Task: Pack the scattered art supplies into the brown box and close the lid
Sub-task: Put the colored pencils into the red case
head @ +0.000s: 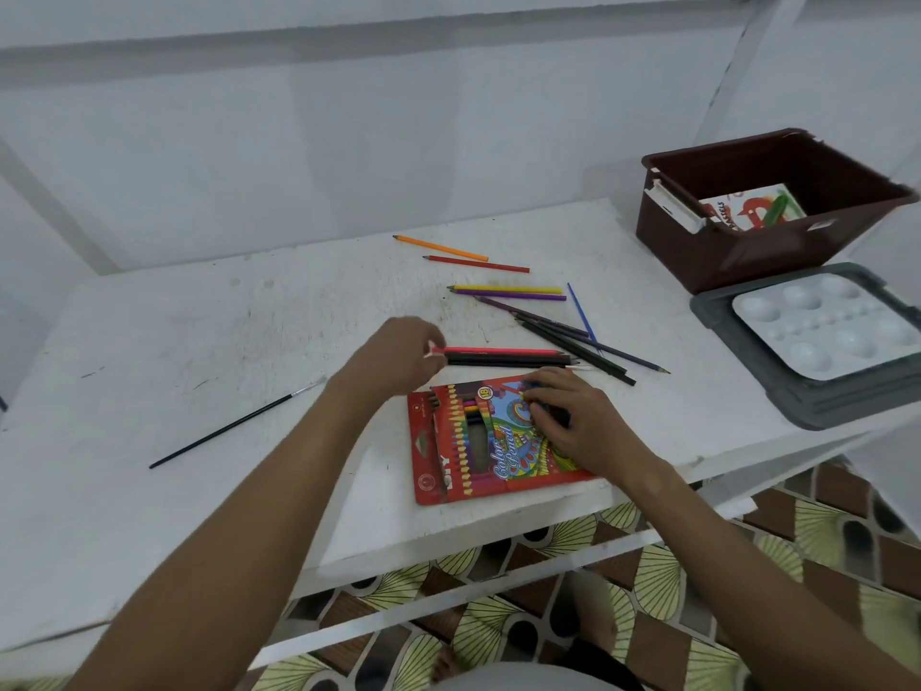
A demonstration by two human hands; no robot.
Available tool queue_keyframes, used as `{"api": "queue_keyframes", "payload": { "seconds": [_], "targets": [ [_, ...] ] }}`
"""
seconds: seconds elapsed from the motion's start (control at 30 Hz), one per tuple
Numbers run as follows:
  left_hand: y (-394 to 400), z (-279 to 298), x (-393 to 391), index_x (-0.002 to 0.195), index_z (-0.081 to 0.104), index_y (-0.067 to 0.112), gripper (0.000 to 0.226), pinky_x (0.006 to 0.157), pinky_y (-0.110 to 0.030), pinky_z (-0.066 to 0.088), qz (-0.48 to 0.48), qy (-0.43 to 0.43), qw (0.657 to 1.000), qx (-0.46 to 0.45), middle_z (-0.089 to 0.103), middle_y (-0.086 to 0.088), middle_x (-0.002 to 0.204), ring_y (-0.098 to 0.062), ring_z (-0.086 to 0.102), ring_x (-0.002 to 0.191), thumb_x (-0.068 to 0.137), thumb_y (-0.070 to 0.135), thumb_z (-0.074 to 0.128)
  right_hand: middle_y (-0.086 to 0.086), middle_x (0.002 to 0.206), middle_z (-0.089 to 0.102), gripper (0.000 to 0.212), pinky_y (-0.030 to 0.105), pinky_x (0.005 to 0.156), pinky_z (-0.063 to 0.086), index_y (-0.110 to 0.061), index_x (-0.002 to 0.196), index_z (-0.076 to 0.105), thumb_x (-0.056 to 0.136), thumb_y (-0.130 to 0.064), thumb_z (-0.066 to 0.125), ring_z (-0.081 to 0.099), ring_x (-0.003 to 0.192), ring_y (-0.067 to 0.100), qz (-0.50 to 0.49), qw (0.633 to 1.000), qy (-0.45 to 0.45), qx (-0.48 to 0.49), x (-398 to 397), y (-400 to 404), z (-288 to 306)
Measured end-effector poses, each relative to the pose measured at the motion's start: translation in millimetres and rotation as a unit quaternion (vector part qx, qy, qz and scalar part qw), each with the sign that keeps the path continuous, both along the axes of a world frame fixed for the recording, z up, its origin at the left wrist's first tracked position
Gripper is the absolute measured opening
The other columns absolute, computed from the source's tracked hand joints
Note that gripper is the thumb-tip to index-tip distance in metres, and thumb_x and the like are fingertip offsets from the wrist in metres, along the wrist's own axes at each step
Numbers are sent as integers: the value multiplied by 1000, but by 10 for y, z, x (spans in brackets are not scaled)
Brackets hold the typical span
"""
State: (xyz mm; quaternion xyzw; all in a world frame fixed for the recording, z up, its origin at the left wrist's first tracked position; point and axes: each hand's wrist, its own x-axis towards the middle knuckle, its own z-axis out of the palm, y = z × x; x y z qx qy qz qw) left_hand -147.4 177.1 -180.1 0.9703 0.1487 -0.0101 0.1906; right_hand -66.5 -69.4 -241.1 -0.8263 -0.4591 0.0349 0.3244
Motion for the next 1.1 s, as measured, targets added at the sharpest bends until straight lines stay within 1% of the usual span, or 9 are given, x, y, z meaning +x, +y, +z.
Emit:
{"api": "queue_keyframes", "payload": {
  "seconds": [0.13,0.27,0.37,0.47,0.67,0.73,0.87,0.97,1.1],
  "targets": [
    [-87,-33,384,126,60,21,34,86,-29,41,-78,10,997,8,58,-3,120,-18,54,104,95,34,55,-1,131,57,29,20,102,35,-10,117,65,92,-23,59,39,122,0,-4,1000,-4,-3,-5,0,5],
    [-124,-67,584,125,61,20,35,80,-27,42,-126,77,988,43,63,-3,114,-17,55,99,93,34,58,-1,131,57,29,22,103,36,-11,117,65,92,-24,59,44,126,9,-6,1000,-3,-6,-5,-3,7],
    [-108,-68,613,126,60,17,34,85,-29,46,-134,97,985,54,63,-4,117,-19,57,102,93,27,58,0,130,57,29,23,102,39,-11,116,66,92,-24,59,46,124,9,-4,1000,-3,-4,-3,-4,0],
    [-29,-36,583,125,58,16,35,83,-29,46,-128,127,982,57,61,-4,116,-19,55,99,92,26,60,0,128,59,28,15,96,37,-10,115,66,91,-23,60,44,117,1,-3,1000,1,9,-7,5,5],
    [147,-54,462,105,60,18,22,72,-27,39,-97,142,983,58,58,-1,107,-16,51,89,87,29,67,0,127,59,27,2,92,27,-10,114,67,91,-23,60,41,116,-2,-3,1000,-6,-2,-16,13,24],
    [155,-56,416,107,60,16,23,72,-26,40,-89,134,985,56,57,-2,107,-16,51,89,87,27,66,0,126,59,27,4,91,32,-10,114,67,91,-23,60,45,115,1,-1,1000,-9,-7,-6,23,39],
    [199,-40,303,115,60,15,30,77,-28,43,-77,143,985,65,55,-1,107,-15,50,91,89,29,63,2,123,60,26,22,92,45,-9,112,68,91,-22,59,53,114,13,5,1000,-16,-20,28,72,80],
    [264,-22,193,111,61,14,26,78,-29,46,-59,154,984,69,60,-3,108,-18,54,93,91,30,61,2,121,61,26,30,93,49,-9,112,68,90,-21,59,54,111,14,6,1000,-25,-16,25,106,79],
    [322,-16,-8,110,64,13,21,75,-29,47,-20,131,988,83,64,-6,104,-20,58,90,94,24,55,3,123,60,26,21,92,44,-8,113,67,90,-18,59,52,113,11,14,1000,-24,-2,-24,198,78]
  ]
}}
